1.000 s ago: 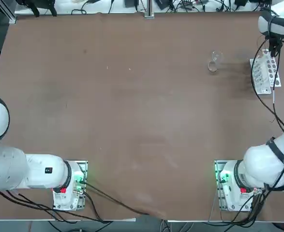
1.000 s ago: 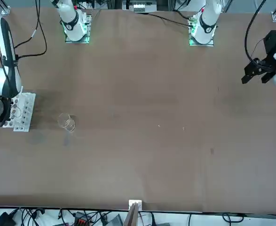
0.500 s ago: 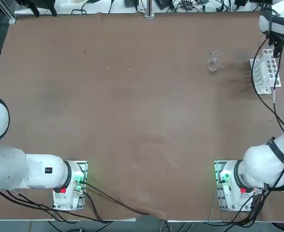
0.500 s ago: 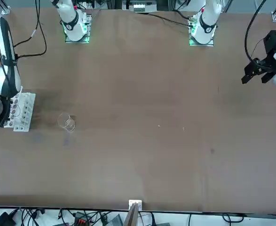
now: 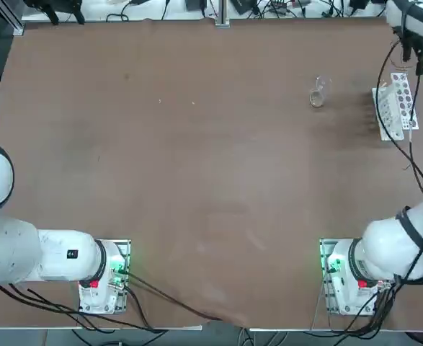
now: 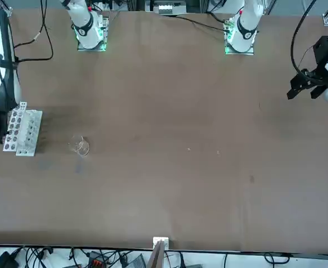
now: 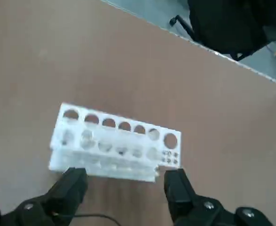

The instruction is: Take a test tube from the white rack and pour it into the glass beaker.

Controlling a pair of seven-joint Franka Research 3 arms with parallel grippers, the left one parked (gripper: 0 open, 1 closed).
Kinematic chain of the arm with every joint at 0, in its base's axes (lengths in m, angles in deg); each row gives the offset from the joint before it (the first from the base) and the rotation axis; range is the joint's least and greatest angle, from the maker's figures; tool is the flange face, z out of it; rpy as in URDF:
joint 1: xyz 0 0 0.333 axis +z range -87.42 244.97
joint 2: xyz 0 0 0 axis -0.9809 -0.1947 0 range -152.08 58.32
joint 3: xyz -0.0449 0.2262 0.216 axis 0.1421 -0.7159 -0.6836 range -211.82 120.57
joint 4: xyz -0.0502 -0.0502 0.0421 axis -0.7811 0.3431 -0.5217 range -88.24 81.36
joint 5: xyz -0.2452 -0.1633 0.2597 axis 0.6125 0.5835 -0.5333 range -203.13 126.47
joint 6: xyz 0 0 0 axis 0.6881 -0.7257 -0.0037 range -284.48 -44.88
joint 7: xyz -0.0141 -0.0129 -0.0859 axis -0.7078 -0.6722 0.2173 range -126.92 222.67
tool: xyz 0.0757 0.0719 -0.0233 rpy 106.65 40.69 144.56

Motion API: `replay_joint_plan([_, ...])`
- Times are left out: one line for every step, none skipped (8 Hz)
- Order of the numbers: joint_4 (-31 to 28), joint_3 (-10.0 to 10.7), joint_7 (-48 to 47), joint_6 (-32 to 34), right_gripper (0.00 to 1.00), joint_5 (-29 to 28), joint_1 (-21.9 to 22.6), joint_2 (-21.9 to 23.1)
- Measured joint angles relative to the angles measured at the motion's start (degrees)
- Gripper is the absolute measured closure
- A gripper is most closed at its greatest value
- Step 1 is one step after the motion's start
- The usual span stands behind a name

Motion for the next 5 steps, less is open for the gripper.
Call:
replay_joint_plan([1.81,-0.14,5.91,3.48,0.0,-2.85,1.53,0.26])
replay_joint_plan([4.04,-0.37,12.64,7.16,0.0,-6.13,2.65,0.36])
replay_joint_plan([6.53,-0.77,18.91,10.31,0.0,-9.91,3.28,0.43])
replay_joint_plan([8.49,-1.16,23.85,12.22,0.0,-14.13,3.65,0.51])
replay_joint_plan([9.64,-1.29,28.53,13.55,0.0,-19.49,3.78,0.68])
